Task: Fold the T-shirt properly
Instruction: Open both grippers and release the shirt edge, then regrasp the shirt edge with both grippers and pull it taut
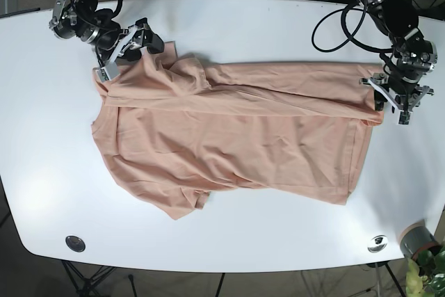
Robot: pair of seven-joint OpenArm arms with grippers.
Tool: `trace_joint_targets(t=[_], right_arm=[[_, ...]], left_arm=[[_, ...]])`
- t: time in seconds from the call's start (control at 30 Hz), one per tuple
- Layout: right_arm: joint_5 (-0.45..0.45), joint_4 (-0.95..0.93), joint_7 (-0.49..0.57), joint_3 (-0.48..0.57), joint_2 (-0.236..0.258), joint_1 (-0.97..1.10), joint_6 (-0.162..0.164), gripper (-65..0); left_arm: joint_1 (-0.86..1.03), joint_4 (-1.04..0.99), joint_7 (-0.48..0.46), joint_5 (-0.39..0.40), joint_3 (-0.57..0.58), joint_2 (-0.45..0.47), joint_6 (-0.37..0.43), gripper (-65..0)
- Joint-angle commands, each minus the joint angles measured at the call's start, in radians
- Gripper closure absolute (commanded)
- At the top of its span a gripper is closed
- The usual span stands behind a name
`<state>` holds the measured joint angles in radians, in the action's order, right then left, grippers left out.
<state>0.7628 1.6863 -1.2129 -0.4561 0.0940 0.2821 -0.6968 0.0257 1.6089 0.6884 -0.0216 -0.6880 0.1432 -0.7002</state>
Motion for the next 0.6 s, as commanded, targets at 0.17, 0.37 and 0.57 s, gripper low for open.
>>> trace_joint_targets(t=[0.17, 0.37, 0.57], right_arm=[[0.004, 0.008, 0.003, 0.05, -0.001, -0.028, -0.001, -28.1], [0.004, -0.024, 0.006, 0.056, -0.001, -0.044, -0.001, -24.7], [0.004, -0.035, 0.006, 0.053, 0.0, -0.062, -0.001, -5.5]], left_arm=[[0.003, -0.086, -0.117, 0.001, 0.049, -0.023, 0.002, -24.4], [0.004, -0.177, -0.152, 0.001, 0.047, -0.023, 0.002, -24.3], [0.021, -0.184, -0.16, 0.001, 0.046, -0.015, 0.002, -24.3]])
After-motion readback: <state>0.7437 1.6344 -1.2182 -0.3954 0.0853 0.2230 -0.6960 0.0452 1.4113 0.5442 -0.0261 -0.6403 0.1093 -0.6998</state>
